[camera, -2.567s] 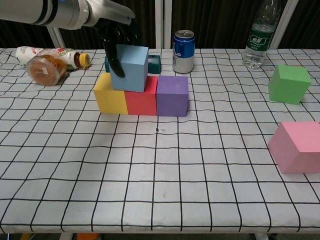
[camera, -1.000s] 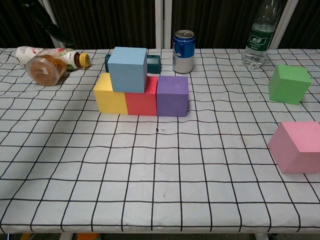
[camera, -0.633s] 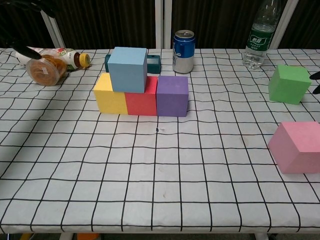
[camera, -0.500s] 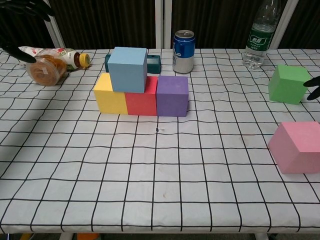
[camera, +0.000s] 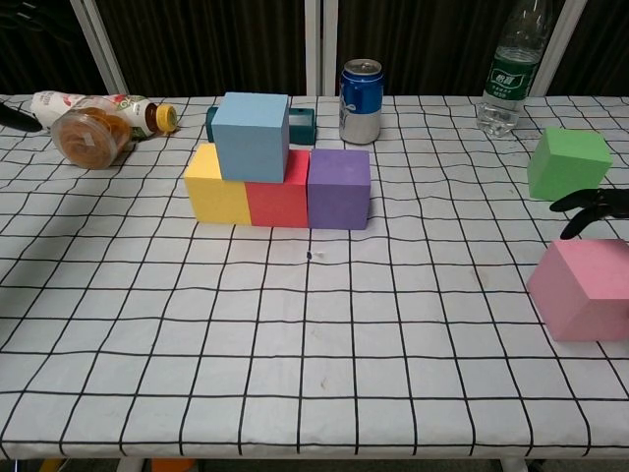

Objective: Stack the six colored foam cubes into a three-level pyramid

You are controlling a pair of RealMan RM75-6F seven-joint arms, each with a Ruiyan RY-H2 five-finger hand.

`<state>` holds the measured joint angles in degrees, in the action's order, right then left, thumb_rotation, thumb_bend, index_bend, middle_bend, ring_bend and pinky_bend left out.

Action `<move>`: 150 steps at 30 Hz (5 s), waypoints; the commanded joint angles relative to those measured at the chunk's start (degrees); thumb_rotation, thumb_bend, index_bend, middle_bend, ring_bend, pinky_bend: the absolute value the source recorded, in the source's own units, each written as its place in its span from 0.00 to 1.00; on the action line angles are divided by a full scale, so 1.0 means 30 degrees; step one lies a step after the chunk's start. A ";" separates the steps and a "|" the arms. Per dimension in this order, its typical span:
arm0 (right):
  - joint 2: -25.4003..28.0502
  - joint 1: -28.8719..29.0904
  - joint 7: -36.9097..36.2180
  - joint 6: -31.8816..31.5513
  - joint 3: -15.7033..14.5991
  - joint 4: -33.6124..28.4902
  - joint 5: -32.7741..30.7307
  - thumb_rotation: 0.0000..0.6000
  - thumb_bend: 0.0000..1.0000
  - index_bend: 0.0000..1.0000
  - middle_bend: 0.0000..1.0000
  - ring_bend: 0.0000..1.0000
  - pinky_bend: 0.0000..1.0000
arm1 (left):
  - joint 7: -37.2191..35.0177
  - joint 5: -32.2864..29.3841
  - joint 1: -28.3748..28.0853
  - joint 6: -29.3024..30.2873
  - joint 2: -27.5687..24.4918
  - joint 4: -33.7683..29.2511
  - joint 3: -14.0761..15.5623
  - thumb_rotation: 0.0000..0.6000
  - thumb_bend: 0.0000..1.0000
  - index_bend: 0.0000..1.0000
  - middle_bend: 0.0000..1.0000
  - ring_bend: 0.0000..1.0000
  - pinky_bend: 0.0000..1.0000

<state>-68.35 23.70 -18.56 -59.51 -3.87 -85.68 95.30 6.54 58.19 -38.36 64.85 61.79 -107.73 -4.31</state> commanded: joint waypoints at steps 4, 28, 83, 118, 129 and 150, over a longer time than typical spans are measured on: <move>-0.0355 -0.0098 -0.0103 -0.0754 0.0360 -0.0305 -0.0409 1.00 0.29 0.24 0.36 0.10 0.00 | -0.0272 0.0968 0.0708 0.0366 0.0022 0.0088 0.0006 1.00 0.00 0.16 0.13 0.06 0.05; 0.1315 0.5009 0.2074 0.4652 0.4886 -0.4405 -0.6088 1.00 0.29 0.25 0.37 0.10 0.00 | -0.1188 0.3181 0.1750 -0.0481 0.0135 0.1251 -0.0358 1.00 0.00 0.16 0.14 0.06 0.05; -0.5176 1.2385 1.1427 0.3778 0.6052 -0.2086 -1.8282 1.00 0.22 0.00 0.32 0.09 0.00 | -0.2415 0.4791 0.2426 -0.1718 0.0428 0.2241 -0.0728 1.00 0.00 0.16 0.14 0.06 0.05; -0.5946 1.3040 1.3034 0.3021 0.6118 -0.2301 -1.9967 1.00 0.20 0.00 0.30 0.08 0.00 | -0.3540 0.5443 0.2741 -0.1807 0.0531 0.2949 -0.0768 1.00 0.00 0.16 0.14 0.06 0.05; -0.6014 1.3041 1.3296 0.2803 0.6160 -0.2319 -2.0220 1.00 0.20 0.00 0.27 0.07 0.00 | -0.3729 0.5560 0.2826 -0.1796 0.0586 0.3081 -0.0751 1.00 0.00 0.16 0.14 0.06 0.05; -0.5447 1.2597 1.3263 0.2656 0.5983 -0.3000 -1.9995 1.00 0.18 0.00 0.18 0.05 0.00 | -0.3834 0.5803 0.2968 -0.1605 0.0552 0.3094 -0.0771 1.00 0.00 0.16 0.14 0.06 0.05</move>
<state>-84.74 61.57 21.30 -51.51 14.07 -94.64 35.25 -4.96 75.59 -29.45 60.04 63.44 -98.45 -6.63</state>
